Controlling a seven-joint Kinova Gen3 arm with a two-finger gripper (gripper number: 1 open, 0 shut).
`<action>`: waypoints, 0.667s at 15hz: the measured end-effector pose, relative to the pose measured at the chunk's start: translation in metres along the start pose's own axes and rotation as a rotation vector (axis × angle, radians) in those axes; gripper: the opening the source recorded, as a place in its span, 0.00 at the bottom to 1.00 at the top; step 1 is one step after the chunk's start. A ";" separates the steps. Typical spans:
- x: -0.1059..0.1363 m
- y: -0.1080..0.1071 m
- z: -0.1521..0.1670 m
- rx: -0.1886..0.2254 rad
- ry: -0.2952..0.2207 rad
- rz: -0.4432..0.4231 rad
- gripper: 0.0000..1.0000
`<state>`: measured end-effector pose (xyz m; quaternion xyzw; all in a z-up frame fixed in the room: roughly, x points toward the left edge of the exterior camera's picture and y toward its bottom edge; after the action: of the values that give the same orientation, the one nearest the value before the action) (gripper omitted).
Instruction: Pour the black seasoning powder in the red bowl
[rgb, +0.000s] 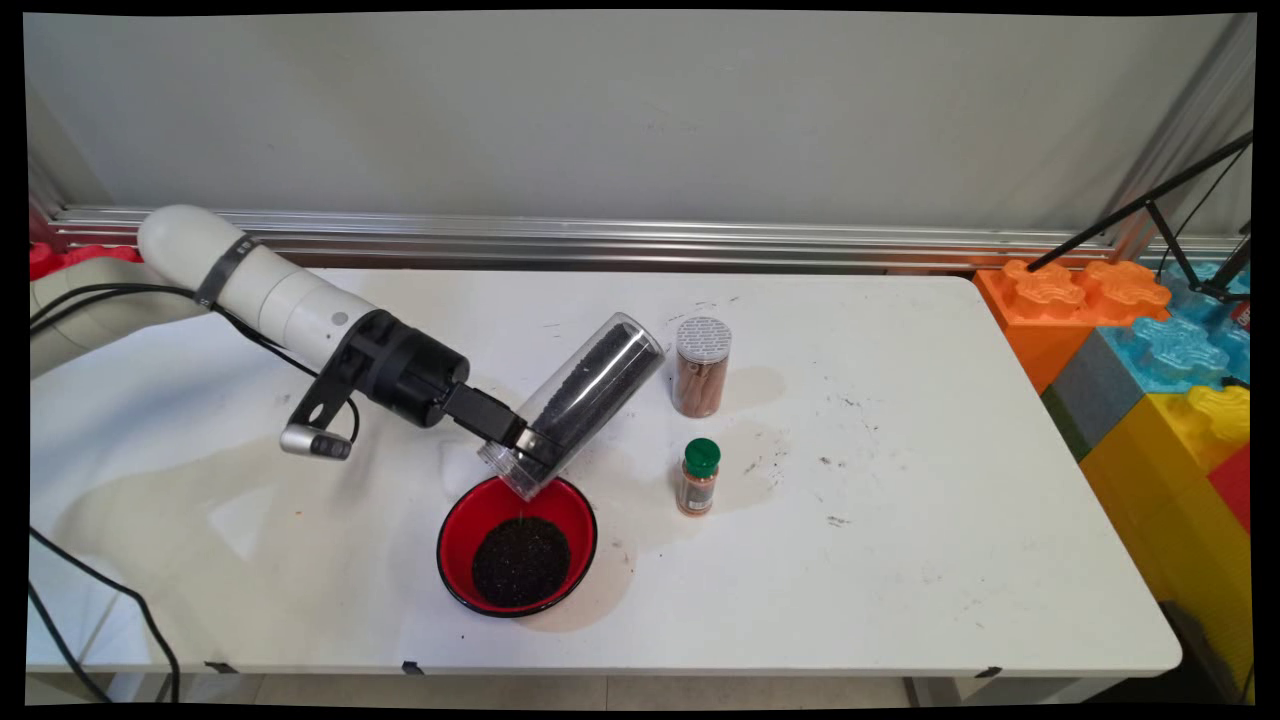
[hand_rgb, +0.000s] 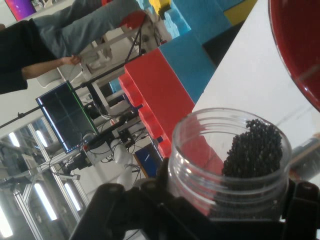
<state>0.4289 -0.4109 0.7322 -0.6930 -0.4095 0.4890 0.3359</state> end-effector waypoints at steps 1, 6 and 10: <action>0.000 0.000 0.000 0.000 0.001 0.003 0.00; 0.000 0.000 0.000 -0.003 0.008 0.017 0.00; 0.001 0.001 -0.001 -0.004 0.014 0.031 0.00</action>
<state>0.4298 -0.4101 0.7315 -0.7033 -0.3973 0.4887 0.3296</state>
